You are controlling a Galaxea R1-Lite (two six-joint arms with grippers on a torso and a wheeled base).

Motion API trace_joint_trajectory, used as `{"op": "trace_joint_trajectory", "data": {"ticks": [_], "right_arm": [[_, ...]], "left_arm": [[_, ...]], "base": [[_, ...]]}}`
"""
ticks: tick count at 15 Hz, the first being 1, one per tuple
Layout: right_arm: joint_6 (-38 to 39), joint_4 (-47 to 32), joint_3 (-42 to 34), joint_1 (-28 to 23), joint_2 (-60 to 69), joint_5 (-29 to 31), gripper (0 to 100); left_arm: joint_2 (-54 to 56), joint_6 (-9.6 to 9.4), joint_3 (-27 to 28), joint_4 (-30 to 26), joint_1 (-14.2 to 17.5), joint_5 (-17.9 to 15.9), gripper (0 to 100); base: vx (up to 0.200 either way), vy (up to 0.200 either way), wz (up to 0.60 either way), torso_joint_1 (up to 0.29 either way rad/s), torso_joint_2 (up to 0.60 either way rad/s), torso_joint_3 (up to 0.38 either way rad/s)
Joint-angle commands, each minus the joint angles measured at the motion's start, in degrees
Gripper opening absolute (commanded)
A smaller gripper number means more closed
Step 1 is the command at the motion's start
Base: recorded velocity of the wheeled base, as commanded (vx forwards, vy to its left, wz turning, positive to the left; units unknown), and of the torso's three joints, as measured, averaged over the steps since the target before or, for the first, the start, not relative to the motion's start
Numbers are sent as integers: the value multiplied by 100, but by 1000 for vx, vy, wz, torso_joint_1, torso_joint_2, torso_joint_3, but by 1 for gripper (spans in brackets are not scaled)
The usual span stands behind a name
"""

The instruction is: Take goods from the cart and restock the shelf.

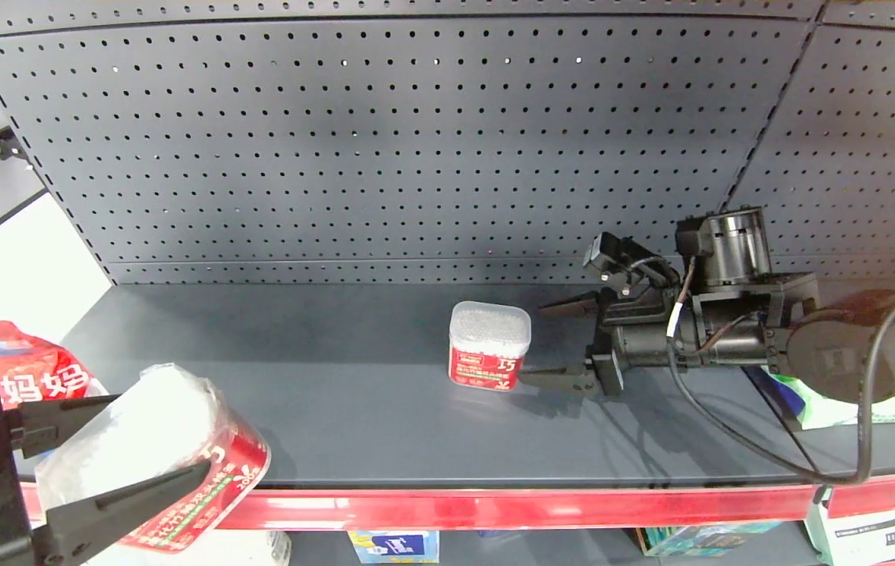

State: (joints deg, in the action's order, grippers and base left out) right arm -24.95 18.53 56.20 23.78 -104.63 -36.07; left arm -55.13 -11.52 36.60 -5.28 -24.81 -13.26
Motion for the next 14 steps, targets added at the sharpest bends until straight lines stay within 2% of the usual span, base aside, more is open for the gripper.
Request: {"op": "trace_joint_trajectory", "data": {"ticks": [1,6,14], "right_arm": [[-27,2,40,118,-154,-5,100],[-18,327,304,188,-567,21,100],[-9,318,691,258,-883,48,100]], "left_arm": [[2,1,5,1,2,8,0],[-7,1,-21,1,2,8,0],[2,36,-47,1,11,-1,0]], "base": [[0,0,0,0,0,0],[0,0,0,0,0,0],[0,0,0,0,0,0]]}}
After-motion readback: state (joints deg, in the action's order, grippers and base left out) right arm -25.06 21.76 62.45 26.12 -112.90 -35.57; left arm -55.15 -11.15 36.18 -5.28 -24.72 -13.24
